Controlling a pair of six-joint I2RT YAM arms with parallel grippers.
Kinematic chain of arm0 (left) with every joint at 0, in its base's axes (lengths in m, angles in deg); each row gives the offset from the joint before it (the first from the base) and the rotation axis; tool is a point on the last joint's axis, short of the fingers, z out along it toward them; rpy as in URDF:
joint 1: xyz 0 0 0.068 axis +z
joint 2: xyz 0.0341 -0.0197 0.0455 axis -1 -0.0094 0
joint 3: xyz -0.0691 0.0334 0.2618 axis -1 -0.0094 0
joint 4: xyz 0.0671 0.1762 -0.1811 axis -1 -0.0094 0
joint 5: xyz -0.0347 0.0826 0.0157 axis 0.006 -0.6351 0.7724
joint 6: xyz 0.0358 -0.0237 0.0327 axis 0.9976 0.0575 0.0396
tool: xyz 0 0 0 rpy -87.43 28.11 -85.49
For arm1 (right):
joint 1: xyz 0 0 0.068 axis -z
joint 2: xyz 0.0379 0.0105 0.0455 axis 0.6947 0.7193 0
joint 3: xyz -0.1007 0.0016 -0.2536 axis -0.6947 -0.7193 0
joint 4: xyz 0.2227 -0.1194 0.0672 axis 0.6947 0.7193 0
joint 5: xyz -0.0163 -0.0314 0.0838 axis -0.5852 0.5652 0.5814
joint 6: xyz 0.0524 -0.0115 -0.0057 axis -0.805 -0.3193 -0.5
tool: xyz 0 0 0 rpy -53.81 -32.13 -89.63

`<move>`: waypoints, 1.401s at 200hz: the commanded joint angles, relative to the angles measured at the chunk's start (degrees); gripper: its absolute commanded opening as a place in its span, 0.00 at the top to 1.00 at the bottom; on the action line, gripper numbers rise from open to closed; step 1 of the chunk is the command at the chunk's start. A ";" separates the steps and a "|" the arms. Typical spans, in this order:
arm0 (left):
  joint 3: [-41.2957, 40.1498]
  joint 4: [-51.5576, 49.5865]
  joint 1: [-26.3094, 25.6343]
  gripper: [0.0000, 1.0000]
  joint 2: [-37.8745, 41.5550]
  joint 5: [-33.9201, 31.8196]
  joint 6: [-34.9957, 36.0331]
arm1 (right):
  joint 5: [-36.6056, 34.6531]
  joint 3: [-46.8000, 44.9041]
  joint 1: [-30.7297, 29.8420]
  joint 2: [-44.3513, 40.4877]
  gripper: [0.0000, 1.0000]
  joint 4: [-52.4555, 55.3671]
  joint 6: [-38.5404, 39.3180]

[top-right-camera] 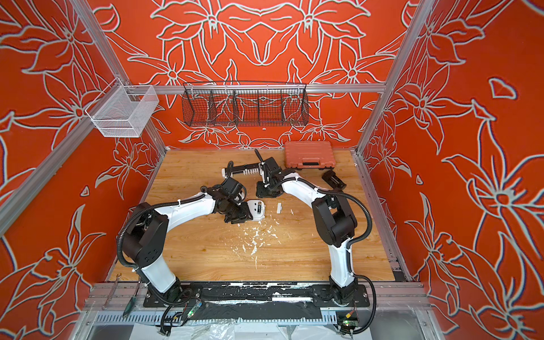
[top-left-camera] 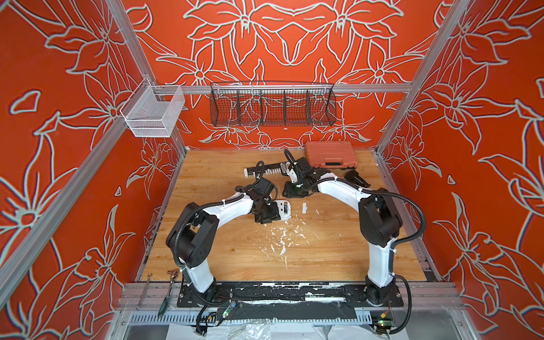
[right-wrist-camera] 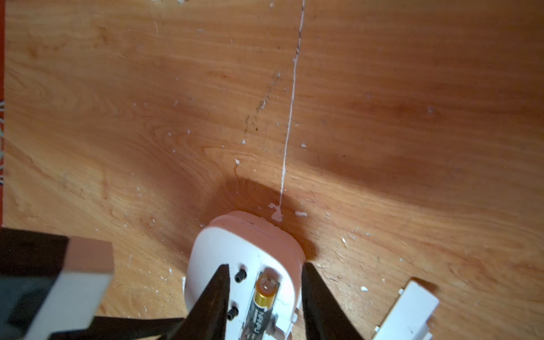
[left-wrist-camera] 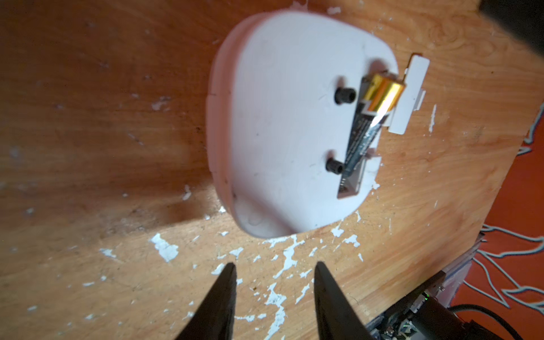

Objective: Insert the battery into the alarm
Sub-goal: Adjust the alarm at the center of the board.

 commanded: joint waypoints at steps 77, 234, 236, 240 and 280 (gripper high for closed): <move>1.89 3.68 0.34 0.48 -2.36 8.15 2.30 | 10.50 4.36 0.99 7.79 0.48 -0.49 6.20; 3.82 -1.83 0.86 0.49 -3.66 5.41 7.72 | 12.74 -5.43 1.34 3.98 0.48 -6.64 0.97; 3.65 -1.79 0.82 0.49 -3.59 5.48 7.69 | 12.83 -5.60 1.36 3.90 0.48 -6.75 0.87; 3.21 -1.58 0.86 0.49 -3.42 5.59 7.68 | 13.07 -5.93 1.41 3.75 0.48 -7.01 0.64; 1.81 -0.16 0.86 0.49 -3.20 7.26 7.95 | 13.07 -8.56 1.34 1.79 0.48 -8.21 -1.00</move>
